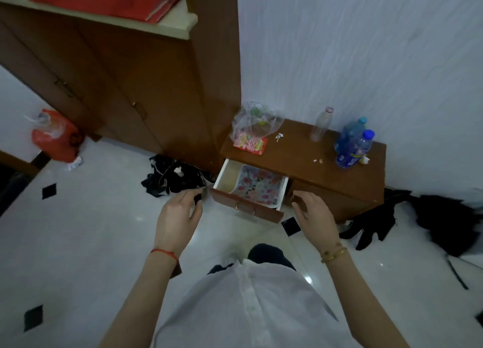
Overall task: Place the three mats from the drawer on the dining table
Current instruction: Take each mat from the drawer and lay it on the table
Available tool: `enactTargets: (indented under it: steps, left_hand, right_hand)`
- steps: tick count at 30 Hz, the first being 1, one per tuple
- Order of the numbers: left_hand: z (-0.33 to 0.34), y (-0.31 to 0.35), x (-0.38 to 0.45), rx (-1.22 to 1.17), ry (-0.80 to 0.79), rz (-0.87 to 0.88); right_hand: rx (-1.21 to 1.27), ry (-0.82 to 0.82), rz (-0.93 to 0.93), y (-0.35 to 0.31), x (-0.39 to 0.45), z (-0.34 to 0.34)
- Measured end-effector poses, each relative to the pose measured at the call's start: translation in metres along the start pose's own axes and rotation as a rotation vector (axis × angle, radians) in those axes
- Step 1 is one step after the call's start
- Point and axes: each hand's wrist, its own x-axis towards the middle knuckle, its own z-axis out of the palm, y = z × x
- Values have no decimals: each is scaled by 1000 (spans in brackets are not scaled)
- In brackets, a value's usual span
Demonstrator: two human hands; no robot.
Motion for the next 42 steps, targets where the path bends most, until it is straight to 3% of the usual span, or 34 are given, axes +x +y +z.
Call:
enactTargets:
  steps: [8, 19, 33, 42]
  left_hand:
    - [44, -30, 141, -86, -110, 152]
    - [152, -66, 239, -100, -302, 123]
    - [391, -171, 263, -69, -578, 50]
    - [492, -212, 253, 99, -822, -180]
  right_hand:
    - [-9, -6, 188, 10, 74, 35]
    - [4, 5, 455, 58, 164, 103]
    - [-50, -5, 626, 199, 202, 288]
    - [0, 74, 569, 236, 171, 352]
